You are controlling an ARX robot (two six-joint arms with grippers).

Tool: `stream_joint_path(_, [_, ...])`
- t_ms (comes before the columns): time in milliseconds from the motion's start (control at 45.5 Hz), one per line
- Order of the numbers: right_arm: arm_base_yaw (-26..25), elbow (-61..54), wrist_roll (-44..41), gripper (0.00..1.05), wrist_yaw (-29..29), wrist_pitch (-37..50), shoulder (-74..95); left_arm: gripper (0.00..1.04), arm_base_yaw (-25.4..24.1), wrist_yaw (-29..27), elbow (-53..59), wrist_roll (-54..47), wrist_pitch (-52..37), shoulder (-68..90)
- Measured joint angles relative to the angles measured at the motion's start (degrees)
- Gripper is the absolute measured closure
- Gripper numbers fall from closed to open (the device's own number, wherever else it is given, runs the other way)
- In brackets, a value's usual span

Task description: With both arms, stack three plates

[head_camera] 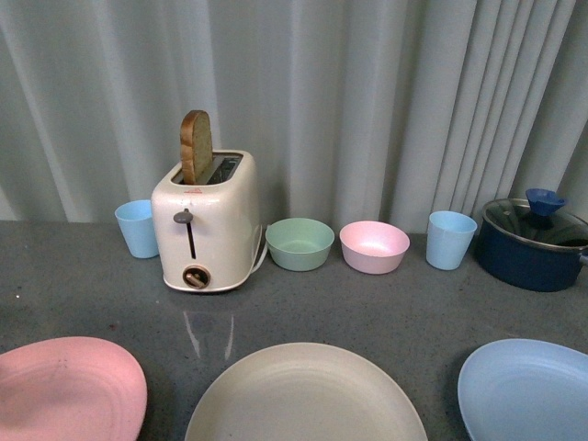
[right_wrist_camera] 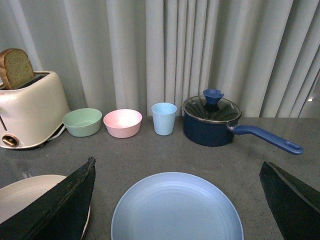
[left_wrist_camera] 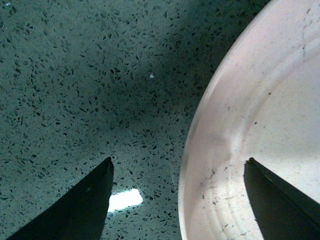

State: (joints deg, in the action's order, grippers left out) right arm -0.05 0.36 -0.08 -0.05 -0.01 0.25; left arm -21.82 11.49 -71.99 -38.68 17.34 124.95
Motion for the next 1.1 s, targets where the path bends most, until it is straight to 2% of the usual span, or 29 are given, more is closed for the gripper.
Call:
stream_joint_path(176, [0.0, 0.0, 0.0, 0.07, 0.0, 0.0, 0.0, 0.63, -0.2, 0.2, -0.1, -0.1, 0.0, 0.1])
stream_joint_path(242, [0.0, 0.0, 0.0, 0.07, 0.0, 0.0, 0.0, 0.7, -0.2, 0.5, -0.1, -0.1, 0.0, 0.1])
stream_joint_path(373, [0.0, 0.0, 0.0, 0.07, 0.0, 0.0, 0.0, 0.95, 0.0, 0.6, -0.2, 0.1, 0.0, 0.1])
stream_joint_path(417, [0.0, 0.0, 0.0, 0.07, 0.0, 0.0, 0.0, 1.0, 0.0, 1.0, -0.2, 0.1, 0.1, 0.1])
stream_joint_path(769, [0.0, 0.0, 0.0, 0.07, 0.0, 0.0, 0.0, 1.01, 0.0, 3.3, -2.2, 0.9, 3.4, 0.0])
stream_joint_path(1098, [0.0, 0.0, 0.0, 0.07, 0.0, 0.0, 0.0, 1.02, -0.4, 7.6, -9.7, 4.9, 12.2, -1.7])
